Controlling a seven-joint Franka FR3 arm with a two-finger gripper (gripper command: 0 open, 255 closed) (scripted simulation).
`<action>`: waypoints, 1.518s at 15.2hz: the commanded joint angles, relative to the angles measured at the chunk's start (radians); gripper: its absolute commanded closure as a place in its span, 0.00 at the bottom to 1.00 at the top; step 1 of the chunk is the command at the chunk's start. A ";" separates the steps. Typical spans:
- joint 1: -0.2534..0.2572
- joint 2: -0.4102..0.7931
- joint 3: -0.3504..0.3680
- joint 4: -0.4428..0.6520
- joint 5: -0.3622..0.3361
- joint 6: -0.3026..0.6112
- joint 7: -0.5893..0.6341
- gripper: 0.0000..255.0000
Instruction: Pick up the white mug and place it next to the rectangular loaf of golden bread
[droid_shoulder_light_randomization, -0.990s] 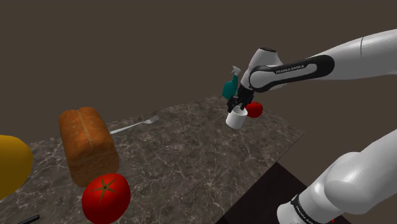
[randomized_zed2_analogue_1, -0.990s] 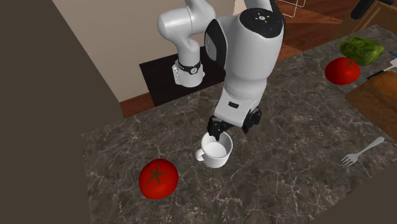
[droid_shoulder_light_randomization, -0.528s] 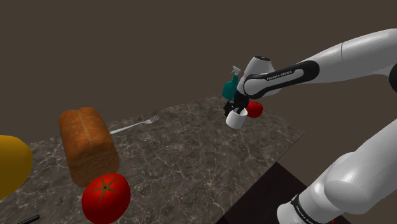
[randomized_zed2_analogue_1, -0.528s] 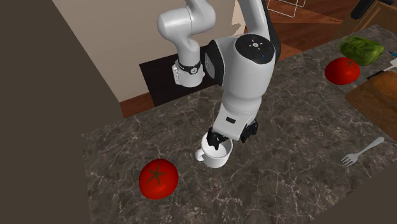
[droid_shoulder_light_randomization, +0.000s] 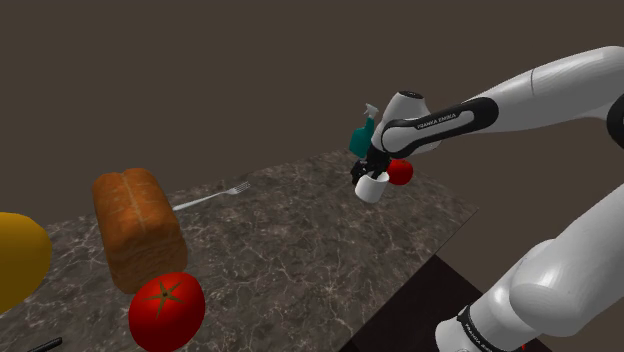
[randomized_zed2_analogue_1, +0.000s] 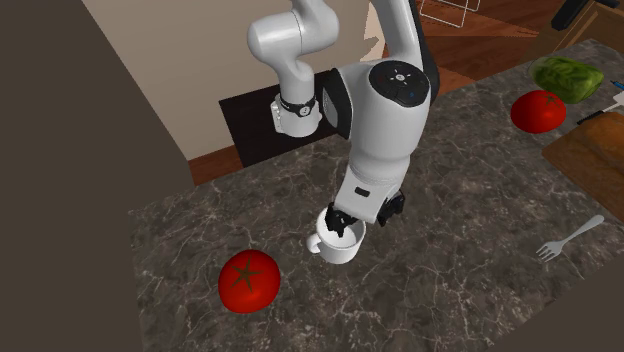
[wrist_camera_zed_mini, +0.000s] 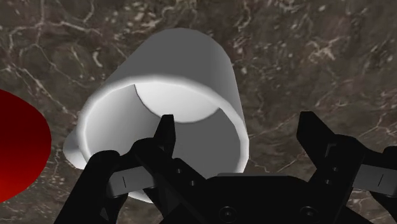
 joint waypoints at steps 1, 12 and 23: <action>0.000 0.000 0.000 0.000 0.000 0.000 0.000 1.00; 0.000 -0.018 0.000 0.010 -0.001 -0.028 0.001 1.00; 0.001 -0.101 0.003 0.081 -0.006 -0.181 0.002 1.00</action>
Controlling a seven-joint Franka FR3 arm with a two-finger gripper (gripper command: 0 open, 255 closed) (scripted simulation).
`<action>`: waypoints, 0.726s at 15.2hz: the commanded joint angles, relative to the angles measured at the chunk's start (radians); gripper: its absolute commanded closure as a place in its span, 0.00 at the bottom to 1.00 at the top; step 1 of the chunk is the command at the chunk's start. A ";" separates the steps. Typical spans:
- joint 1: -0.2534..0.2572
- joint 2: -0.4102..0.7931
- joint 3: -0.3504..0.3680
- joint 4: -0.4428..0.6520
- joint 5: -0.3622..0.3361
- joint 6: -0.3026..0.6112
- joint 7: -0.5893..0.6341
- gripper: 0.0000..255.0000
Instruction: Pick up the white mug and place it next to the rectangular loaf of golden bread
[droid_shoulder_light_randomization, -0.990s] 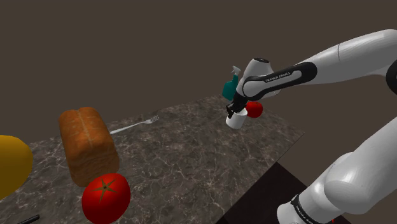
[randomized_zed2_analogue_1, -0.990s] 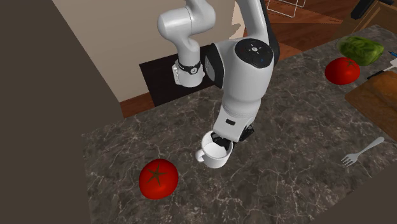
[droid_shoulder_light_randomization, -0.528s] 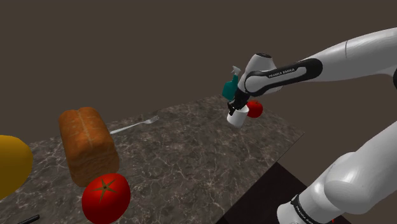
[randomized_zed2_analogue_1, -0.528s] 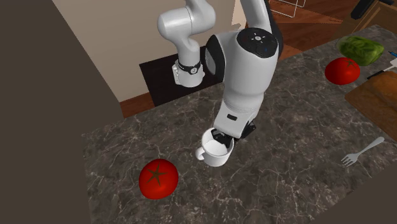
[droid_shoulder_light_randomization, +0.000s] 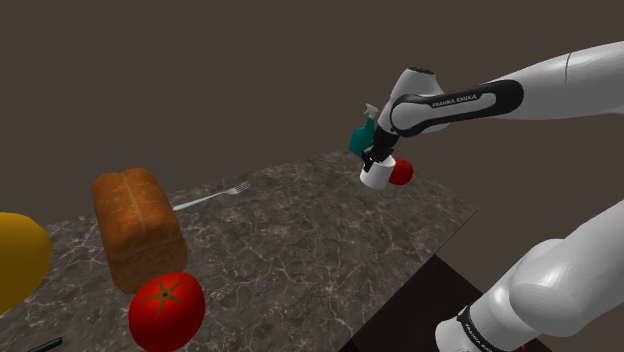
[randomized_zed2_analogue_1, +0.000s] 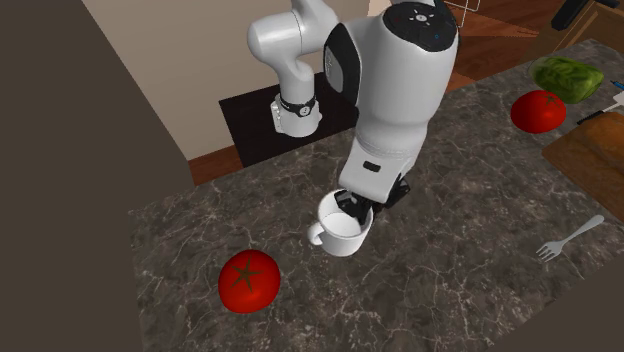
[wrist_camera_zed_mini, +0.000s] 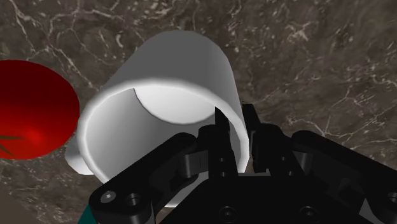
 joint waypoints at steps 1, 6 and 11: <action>-0.001 -0.016 -0.001 0.011 -0.001 -0.027 -0.002 1.00; 0.000 -0.043 0.001 0.053 -0.001 -0.096 -0.002 1.00; 0.000 -0.065 0.002 0.100 -0.001 -0.164 -0.003 1.00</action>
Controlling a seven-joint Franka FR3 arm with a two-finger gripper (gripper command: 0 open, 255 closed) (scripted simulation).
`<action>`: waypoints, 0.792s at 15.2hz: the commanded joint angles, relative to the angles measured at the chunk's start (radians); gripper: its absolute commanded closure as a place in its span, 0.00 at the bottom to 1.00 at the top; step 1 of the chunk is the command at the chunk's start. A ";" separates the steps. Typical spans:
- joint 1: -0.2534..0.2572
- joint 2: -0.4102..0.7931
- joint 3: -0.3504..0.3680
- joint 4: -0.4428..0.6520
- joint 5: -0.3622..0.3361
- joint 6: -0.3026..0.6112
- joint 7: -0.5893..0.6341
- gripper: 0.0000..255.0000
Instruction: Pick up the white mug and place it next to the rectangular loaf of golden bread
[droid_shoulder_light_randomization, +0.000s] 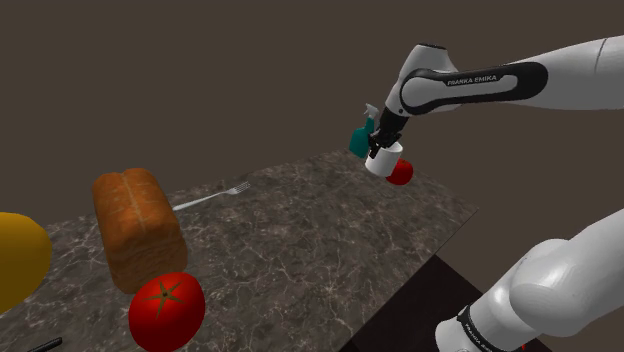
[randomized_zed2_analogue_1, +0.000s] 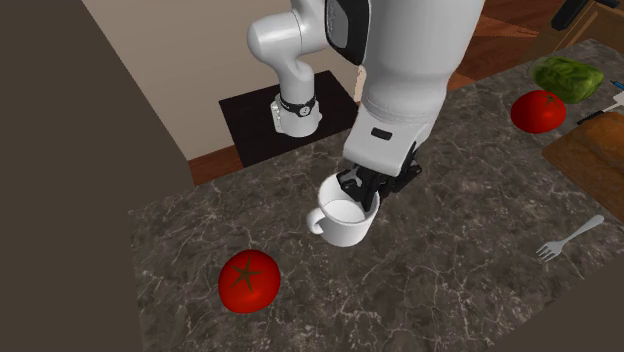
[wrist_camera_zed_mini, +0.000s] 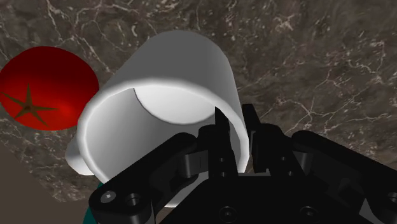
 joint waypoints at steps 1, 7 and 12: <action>0.000 -0.009 0.000 0.019 0.000 -0.028 -0.002 1.00; 0.000 -0.026 0.002 0.083 0.000 -0.109 -0.003 1.00; 0.001 -0.034 0.003 0.142 0.001 -0.176 -0.005 1.00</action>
